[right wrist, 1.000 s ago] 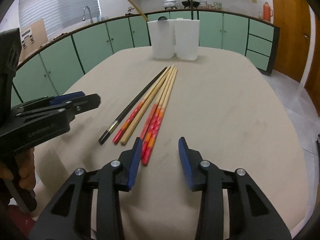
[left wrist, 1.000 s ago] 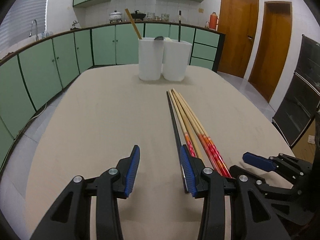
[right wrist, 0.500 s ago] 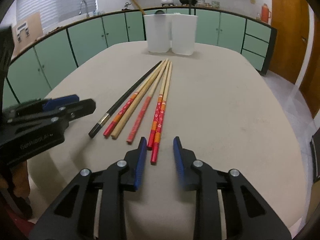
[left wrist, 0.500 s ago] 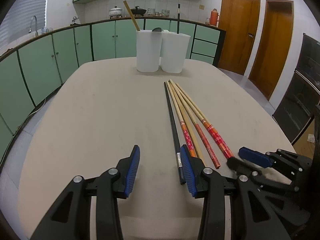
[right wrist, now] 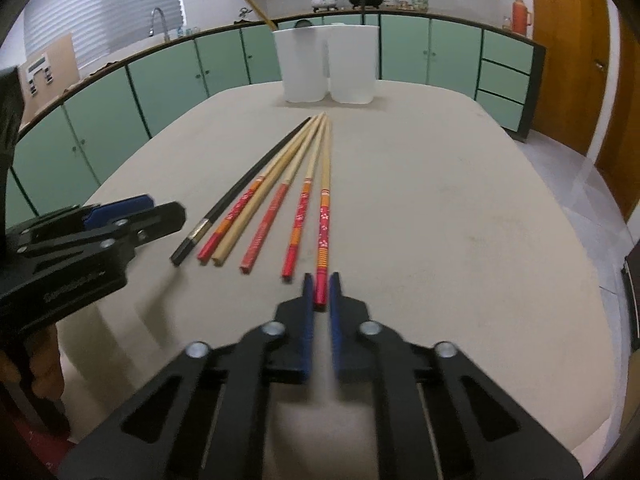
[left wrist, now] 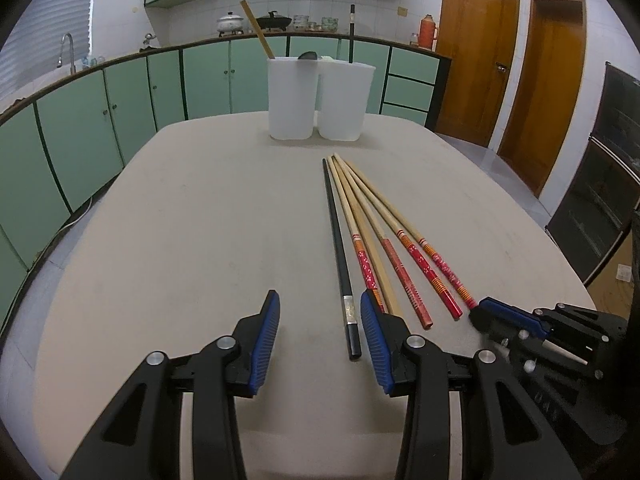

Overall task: Organize utensils
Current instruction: 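Grasp a black chopstick with the left tool while the right grasps a red chopstick, then lift both chopsticks and carry them toward the white caddy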

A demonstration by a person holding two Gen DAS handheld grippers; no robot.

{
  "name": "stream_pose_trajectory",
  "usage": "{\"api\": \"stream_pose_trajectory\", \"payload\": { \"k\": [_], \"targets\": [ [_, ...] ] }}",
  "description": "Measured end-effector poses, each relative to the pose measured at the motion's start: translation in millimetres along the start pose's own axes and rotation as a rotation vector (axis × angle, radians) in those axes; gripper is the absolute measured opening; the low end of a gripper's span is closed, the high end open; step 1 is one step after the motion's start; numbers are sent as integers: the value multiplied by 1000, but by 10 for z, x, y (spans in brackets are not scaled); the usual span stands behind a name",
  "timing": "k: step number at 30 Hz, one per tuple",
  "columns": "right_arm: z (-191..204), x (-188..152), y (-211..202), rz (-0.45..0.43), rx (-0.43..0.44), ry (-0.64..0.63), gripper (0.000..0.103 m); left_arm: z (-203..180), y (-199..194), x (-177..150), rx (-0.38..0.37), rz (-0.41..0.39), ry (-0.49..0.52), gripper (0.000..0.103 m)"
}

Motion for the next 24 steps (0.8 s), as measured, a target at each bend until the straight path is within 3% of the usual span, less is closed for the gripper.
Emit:
{"api": "stream_pose_trajectory", "payload": {
  "k": [17, 20, 22, 24],
  "targets": [
    [-65, -2, 14, -15, 5, 28, 6, -80, 166, -90, 5, 21, 8, 40],
    [-90, 9, 26, -24, 4, 43, 6, -81, 183, -100, 18, 13, 5, 31],
    [-110, 21, 38, -28, 6, 54, 6, -70, 195, -97, 21, 8, -5, 15],
    [-118, 26, 35, -30, 10, 60, 5, -59, 207, -91, 16, 8, -12, 7]
  ]
}}
Point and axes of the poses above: each gripper's, at about its wrist camera, not at the fingertips, and y roughly the way its jaws point, z to its left, x to its top, the point moved 1 cm from there along y, roughly the way its jaws point, and after that the axes turned 2 degrees about z, right-handed, at the moved point
